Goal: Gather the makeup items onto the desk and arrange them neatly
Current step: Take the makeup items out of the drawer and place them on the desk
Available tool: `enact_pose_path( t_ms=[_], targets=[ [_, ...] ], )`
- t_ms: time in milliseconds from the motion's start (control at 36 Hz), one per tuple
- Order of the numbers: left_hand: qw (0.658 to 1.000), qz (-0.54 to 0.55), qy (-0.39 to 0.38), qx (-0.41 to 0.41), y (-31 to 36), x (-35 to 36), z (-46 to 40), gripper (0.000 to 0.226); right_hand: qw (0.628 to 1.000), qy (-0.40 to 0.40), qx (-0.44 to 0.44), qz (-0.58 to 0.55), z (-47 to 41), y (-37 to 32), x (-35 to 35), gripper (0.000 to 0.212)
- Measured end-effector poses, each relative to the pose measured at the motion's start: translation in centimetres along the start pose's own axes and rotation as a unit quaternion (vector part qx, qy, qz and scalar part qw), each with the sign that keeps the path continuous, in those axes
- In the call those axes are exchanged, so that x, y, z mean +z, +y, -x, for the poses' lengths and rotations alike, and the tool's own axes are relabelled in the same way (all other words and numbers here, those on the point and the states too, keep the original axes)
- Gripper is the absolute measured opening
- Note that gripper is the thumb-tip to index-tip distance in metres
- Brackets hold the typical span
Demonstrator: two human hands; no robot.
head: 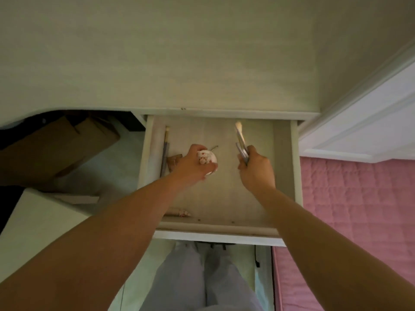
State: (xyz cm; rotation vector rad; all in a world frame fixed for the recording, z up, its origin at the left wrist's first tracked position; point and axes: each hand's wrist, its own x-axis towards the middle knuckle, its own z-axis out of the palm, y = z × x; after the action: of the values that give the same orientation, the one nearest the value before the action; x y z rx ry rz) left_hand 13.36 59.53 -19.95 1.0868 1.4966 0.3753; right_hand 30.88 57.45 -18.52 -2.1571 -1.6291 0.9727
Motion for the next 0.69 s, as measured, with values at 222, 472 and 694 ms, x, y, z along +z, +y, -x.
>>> enact_pose_path(
  t_ms=[222,472,694],
  targets=[
    [0.991,0.019,0.063,0.12,8.5,-6.1,-0.6,0.054,0.993,0.084,-0.051,0.06,-5.9,-10.1,-5.4,0.023],
    [0.964,-0.147,0.154,0.161,12.6,-14.1,-7.8,0.068,0.986,0.081,-0.002,0.143,-14.8,-16.7,-4.0,0.028],
    [0.933,-0.268,0.174,0.166,11.8,-18.0,-14.8,0.067,0.97,0.087,-0.016,0.226,-21.5,-17.4,-1.1,0.034]
  ],
)
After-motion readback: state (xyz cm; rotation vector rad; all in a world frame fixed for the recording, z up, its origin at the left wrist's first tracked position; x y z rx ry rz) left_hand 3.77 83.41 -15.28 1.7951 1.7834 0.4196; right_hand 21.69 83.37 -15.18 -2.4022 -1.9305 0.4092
